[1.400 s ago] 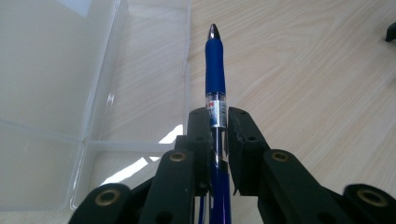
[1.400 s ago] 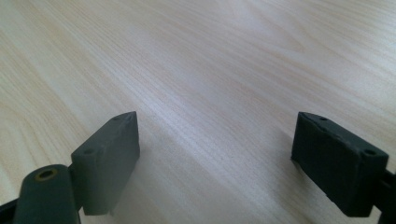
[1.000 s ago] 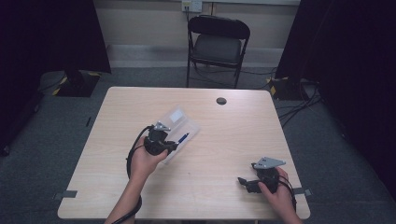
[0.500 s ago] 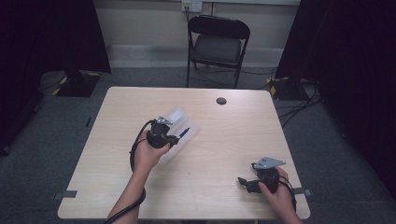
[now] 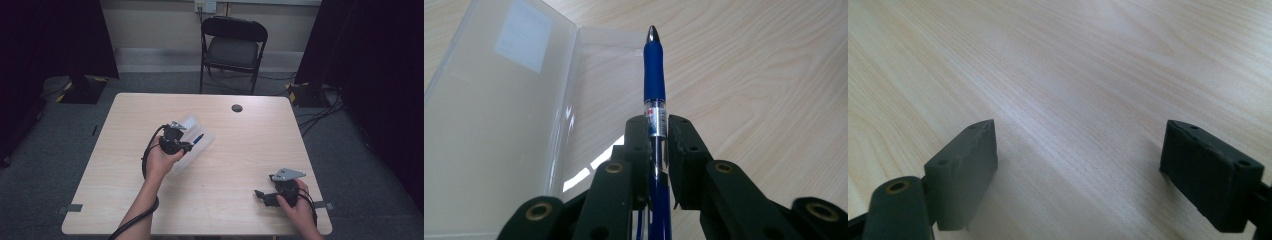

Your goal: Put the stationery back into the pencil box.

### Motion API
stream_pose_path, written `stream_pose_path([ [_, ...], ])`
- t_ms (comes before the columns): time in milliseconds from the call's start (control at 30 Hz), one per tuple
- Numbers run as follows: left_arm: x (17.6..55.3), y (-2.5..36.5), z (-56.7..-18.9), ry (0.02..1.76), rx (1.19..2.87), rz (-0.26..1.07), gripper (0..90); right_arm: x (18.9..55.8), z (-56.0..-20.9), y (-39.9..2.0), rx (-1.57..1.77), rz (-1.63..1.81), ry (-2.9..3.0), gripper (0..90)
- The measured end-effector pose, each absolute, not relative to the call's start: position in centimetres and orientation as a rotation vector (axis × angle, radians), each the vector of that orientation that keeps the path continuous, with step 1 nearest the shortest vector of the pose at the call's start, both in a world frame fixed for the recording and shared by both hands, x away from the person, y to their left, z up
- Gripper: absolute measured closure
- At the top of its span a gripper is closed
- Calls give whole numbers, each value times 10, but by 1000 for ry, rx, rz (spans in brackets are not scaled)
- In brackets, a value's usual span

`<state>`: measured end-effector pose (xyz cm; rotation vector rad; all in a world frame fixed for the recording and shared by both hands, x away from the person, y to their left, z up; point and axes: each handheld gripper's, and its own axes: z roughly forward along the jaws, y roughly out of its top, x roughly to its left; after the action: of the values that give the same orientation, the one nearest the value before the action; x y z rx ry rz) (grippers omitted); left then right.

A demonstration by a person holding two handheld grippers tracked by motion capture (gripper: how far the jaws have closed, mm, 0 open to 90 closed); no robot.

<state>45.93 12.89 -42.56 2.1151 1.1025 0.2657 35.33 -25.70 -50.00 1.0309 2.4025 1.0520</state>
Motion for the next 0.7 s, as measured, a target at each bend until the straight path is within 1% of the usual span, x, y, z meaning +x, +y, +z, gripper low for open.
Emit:
stream_pose_path([
  [700,478,128,-435,1113,2114,265,799,353,-500,-257,1031,1052,2403,143],
])
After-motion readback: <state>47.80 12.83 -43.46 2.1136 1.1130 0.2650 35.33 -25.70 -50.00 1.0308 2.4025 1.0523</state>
